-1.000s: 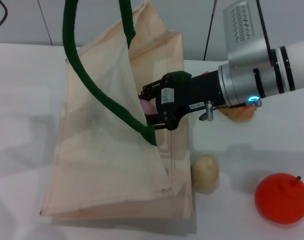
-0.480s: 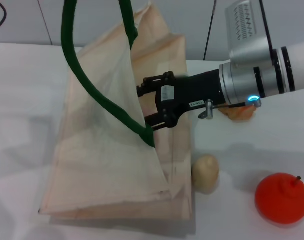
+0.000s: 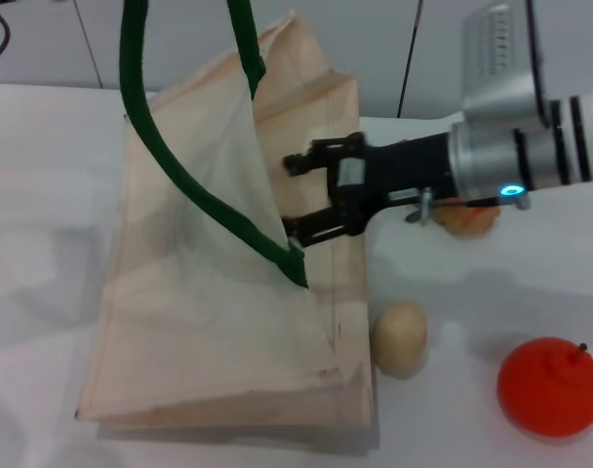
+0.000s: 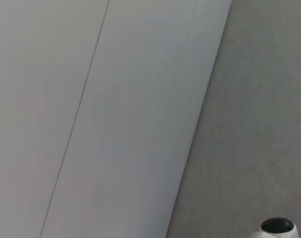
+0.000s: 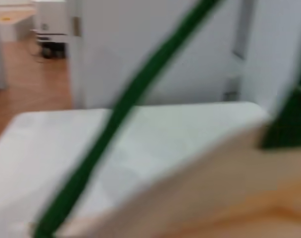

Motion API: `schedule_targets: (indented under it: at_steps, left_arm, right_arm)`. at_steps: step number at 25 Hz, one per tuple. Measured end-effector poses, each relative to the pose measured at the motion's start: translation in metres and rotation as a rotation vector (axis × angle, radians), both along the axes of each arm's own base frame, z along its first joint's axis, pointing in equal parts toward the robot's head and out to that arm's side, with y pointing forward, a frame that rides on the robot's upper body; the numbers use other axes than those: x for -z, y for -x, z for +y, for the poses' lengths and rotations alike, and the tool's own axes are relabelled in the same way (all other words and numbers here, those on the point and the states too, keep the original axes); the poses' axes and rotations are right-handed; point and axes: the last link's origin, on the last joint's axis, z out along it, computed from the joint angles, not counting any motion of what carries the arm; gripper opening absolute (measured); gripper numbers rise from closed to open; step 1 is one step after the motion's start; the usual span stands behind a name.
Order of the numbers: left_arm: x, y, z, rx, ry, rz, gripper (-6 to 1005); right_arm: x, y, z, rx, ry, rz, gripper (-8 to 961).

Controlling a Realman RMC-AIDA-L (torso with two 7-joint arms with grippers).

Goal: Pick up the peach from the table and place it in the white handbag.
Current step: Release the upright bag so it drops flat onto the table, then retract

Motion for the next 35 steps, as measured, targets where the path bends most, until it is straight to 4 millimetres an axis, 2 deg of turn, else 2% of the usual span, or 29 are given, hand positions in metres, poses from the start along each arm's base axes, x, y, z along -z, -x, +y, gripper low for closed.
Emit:
schedule_targets:
  at_steps: [6, 14, 19, 23, 34, 35]
  left_arm:
    - [0.000, 0.008, -0.004, -0.018, -0.005, 0.002, 215]
    - [-0.001, 0.015, -0.006, -0.040, -0.012, 0.006, 223]
    - [0.001, 0.017, -0.006, -0.051, -0.015, 0.007, 228]
    - [0.001, 0.018, -0.006, -0.055, -0.013, 0.010, 232]
    - [0.005, 0.020, 0.004, -0.133, -0.021, 0.015, 243]
    - [0.005, 0.021, 0.005, -0.137, -0.020, 0.017, 282]
  right_arm:
    - [-0.036, -0.043, 0.011, 0.122, -0.138, -0.003, 894]
    - [-0.088, -0.095, 0.016, 0.317, -0.427, 0.162, 894]
    - [-0.105, -0.114, 0.015, 0.398, -0.551, 0.258, 894]
    - [-0.109, -0.121, 0.012, 0.422, -0.586, 0.292, 894]
    - [-0.107, -0.119, 0.012, 0.426, -0.582, 0.309, 894]
    - [-0.107, -0.119, 0.012, 0.427, -0.581, 0.310, 894]
